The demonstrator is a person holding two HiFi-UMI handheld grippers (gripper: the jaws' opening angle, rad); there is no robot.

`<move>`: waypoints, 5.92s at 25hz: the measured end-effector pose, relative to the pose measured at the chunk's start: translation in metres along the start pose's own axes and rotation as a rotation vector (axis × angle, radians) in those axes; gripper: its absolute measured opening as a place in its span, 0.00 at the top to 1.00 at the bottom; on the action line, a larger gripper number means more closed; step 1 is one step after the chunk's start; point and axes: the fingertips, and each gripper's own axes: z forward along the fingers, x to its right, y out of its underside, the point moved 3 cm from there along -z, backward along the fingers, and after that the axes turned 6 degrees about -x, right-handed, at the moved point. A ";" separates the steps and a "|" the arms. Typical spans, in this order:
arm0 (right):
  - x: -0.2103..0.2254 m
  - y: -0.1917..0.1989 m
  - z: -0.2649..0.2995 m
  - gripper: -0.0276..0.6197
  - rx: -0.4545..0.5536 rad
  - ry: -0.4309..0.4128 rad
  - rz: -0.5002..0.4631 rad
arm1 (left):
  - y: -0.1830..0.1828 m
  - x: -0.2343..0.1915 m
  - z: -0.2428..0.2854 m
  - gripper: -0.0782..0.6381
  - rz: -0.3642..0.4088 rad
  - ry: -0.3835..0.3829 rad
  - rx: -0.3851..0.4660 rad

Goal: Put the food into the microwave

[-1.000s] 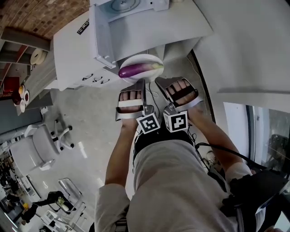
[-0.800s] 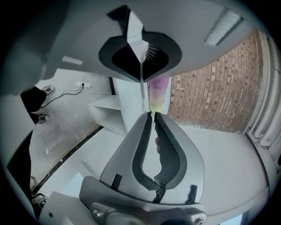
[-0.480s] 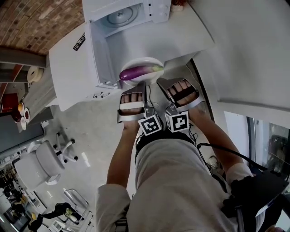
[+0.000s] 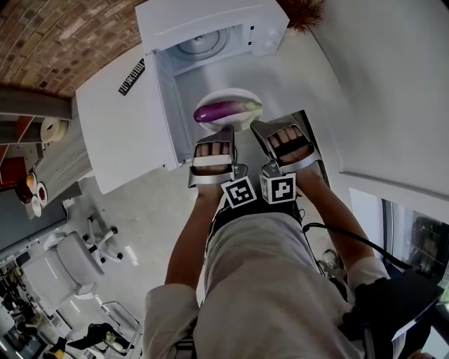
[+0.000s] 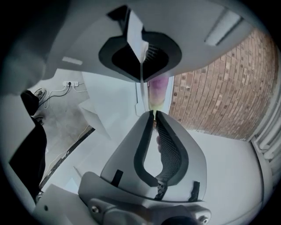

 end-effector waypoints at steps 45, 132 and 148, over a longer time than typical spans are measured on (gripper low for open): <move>0.016 0.031 0.286 0.91 0.254 -0.051 -0.059 | 0.042 -0.036 0.305 0.85 -0.038 0.040 -0.277; -0.014 0.015 0.322 0.91 0.227 -0.179 -0.015 | 0.058 0.008 0.322 0.60 -0.112 0.353 -0.227; -0.019 0.022 0.242 0.91 0.167 -0.147 -0.022 | 0.032 0.012 0.238 0.88 -0.058 0.210 -0.181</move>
